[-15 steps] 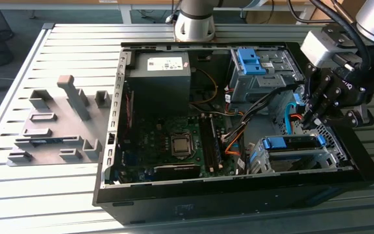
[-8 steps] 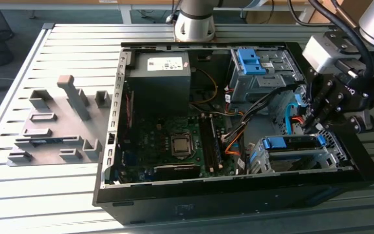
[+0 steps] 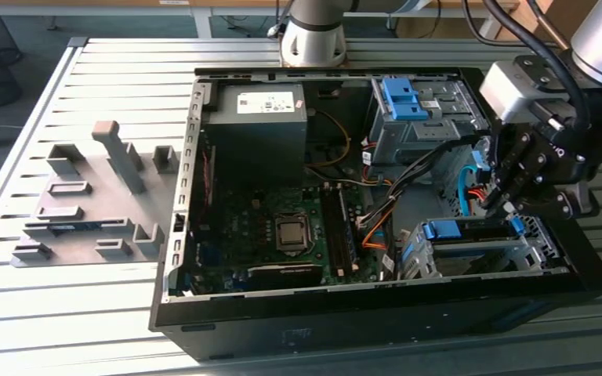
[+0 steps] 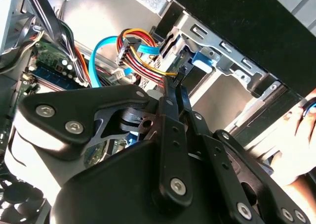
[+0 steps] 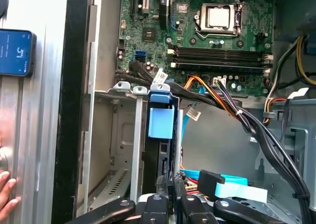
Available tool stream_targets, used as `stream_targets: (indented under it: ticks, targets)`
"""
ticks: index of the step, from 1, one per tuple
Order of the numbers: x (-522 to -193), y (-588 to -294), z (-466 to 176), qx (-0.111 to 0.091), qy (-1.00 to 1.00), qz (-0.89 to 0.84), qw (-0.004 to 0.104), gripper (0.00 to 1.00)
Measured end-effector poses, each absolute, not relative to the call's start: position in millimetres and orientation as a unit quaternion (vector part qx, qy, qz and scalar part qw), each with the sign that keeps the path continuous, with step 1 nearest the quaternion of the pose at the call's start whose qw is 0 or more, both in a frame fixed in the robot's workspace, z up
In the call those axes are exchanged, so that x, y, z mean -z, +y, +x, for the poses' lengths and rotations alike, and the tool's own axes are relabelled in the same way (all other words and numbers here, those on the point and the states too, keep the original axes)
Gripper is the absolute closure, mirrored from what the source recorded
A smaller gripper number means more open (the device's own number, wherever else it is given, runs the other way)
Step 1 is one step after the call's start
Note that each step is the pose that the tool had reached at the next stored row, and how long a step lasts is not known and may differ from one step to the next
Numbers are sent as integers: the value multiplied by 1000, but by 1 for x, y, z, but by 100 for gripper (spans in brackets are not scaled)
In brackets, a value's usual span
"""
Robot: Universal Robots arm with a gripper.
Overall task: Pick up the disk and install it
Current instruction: 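Insert the first disk wire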
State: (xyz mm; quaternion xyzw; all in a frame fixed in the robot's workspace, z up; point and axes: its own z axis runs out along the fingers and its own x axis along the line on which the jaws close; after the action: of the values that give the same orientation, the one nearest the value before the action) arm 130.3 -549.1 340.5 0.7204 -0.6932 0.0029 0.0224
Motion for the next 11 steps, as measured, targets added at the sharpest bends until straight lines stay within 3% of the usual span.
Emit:
stream_targets:
  ticks: [11]
  targets:
    - [-340,-549,130,-3,-695,719,22,84]
